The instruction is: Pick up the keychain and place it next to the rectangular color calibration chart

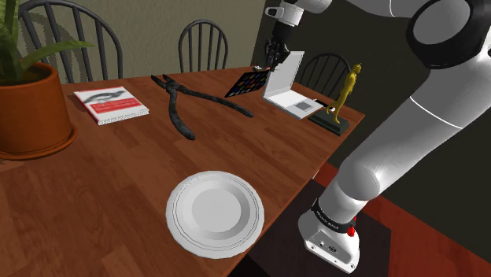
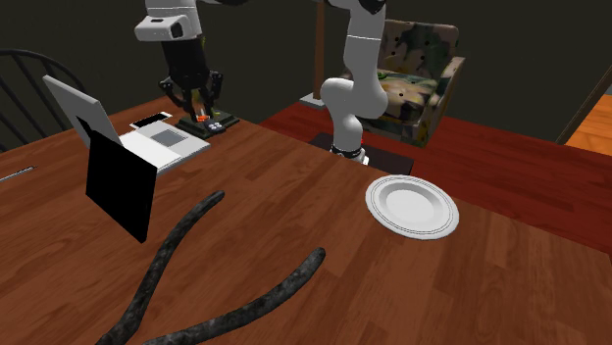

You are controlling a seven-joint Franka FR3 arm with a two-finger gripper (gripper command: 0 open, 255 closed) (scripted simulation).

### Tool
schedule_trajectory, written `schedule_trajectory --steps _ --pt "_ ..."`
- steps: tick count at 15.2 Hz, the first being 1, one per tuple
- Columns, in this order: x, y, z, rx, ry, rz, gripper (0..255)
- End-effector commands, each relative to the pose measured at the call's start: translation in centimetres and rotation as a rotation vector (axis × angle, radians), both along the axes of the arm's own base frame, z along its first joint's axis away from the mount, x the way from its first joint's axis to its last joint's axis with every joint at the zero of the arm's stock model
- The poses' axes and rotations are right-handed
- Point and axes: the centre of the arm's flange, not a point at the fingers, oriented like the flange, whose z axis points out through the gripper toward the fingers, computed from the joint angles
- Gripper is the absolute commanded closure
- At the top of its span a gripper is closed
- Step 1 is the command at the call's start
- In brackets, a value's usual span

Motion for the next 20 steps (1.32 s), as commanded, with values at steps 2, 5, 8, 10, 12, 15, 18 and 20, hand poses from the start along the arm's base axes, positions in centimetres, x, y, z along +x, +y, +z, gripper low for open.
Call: schedule_trajectory --steps 2,5,8,10,12,15,18,20 --pt "-1.3 -3.8 -0.1 0.0 0.0 0.001 255" --pt "-2.6 -7.5 -0.1 0.0 0.0 0.001 255" --pt "-3.9 -11.2 -0.1 0.0 0.0 0.001 255" --pt "-4.7 -13.4 -0.6 0.0 0.0 0.001 255" --pt "-4.7 -13.4 -1.7 0.0 0.0 0.001 255" --pt "-4.7 -13.4 -3.3 0.0 0.0 0.001 255" --pt "-4.7 -13.4 -4.9 0.0 0.0 0.001 255" --pt "-4.7 -13.4 -5.9 0.0 0.0 0.001 255"
